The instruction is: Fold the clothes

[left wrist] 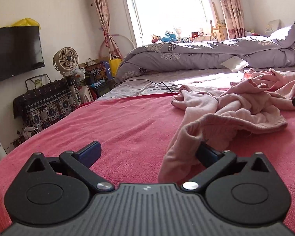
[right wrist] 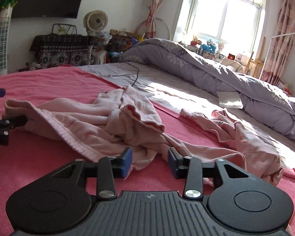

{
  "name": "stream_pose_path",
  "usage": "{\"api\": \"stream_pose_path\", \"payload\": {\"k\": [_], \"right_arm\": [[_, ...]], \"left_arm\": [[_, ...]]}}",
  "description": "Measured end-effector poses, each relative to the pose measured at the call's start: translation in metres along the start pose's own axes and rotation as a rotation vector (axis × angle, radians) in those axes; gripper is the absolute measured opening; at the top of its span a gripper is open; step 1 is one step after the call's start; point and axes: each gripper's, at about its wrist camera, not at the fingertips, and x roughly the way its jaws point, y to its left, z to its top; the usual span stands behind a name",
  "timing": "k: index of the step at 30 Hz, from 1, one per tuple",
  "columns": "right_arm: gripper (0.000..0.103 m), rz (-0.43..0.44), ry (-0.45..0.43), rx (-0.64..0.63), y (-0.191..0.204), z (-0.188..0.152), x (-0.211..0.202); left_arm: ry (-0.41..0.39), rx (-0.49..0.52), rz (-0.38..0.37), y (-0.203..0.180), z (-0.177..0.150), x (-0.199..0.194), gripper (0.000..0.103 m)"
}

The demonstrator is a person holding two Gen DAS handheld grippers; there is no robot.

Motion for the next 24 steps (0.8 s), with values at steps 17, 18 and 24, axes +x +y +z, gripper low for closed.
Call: {"api": "stream_pose_path", "payload": {"k": [17,18,24], "right_arm": [[0.01,-0.071,-0.016,0.172,0.027,0.004,0.018],[0.01,-0.07,-0.036,0.179,0.027,0.004,0.012],[0.01,-0.087,-0.107,0.117,0.038,0.006,-0.006]], "left_arm": [[0.035,-0.013,-0.091,-0.002,-0.016,-0.022,0.103],[0.022,-0.01,-0.104,-0.003,-0.014,-0.026,0.103],[-0.022,0.029,-0.128,-0.017,-0.007,-0.031,0.103]]}}
